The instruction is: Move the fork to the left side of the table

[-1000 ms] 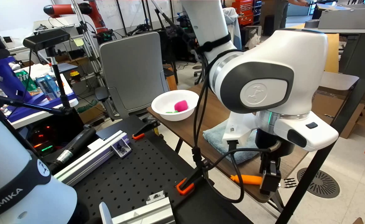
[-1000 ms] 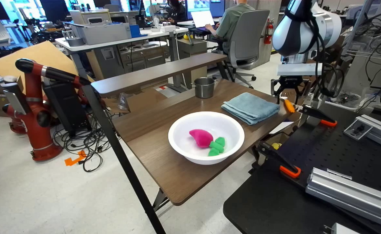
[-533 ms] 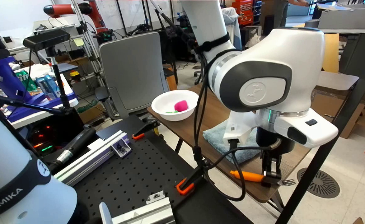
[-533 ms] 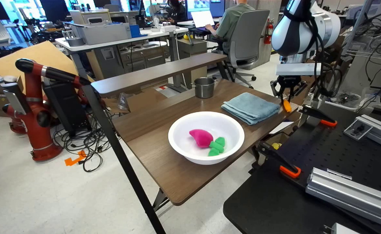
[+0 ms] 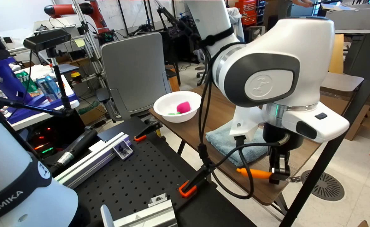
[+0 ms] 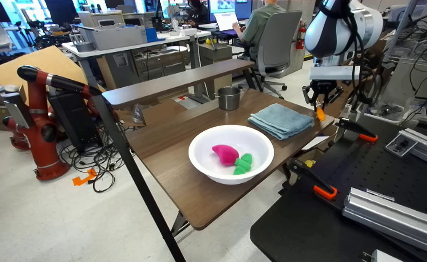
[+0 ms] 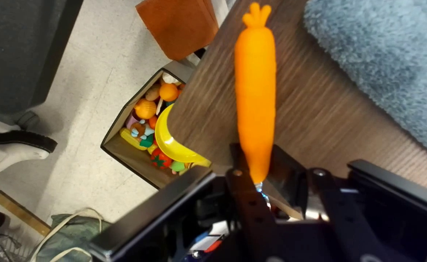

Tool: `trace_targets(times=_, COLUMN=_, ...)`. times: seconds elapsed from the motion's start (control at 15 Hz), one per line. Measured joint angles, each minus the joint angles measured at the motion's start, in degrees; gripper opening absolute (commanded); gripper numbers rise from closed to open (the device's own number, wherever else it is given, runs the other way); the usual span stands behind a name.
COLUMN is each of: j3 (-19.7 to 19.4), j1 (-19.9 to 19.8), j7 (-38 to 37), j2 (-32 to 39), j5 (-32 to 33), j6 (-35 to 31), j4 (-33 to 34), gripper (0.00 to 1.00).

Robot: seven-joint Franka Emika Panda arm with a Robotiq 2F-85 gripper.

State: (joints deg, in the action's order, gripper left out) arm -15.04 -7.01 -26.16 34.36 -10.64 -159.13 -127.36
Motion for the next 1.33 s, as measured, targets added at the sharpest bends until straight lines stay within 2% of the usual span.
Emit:
trace_targets(times=0.4, j3=0.47, j1=-0.31, j7=1.31, j2=-9.25, j5=-0.50, j6=0.65, j4=-2.13, gripper=0.05)
trace_targets(times=0.67, j3=2.75, j1=0.48, j7=0.80, j2=-14.70, j5=-1.24, j6=2.98, j4=-2.19, gripper=0.05)
trace_targets(times=1.33, j3=6.97, j1=6.72, j7=-3.03, j2=-17.20, j5=-1.25, j6=3.34, j4=-1.52, gripper=0.05)
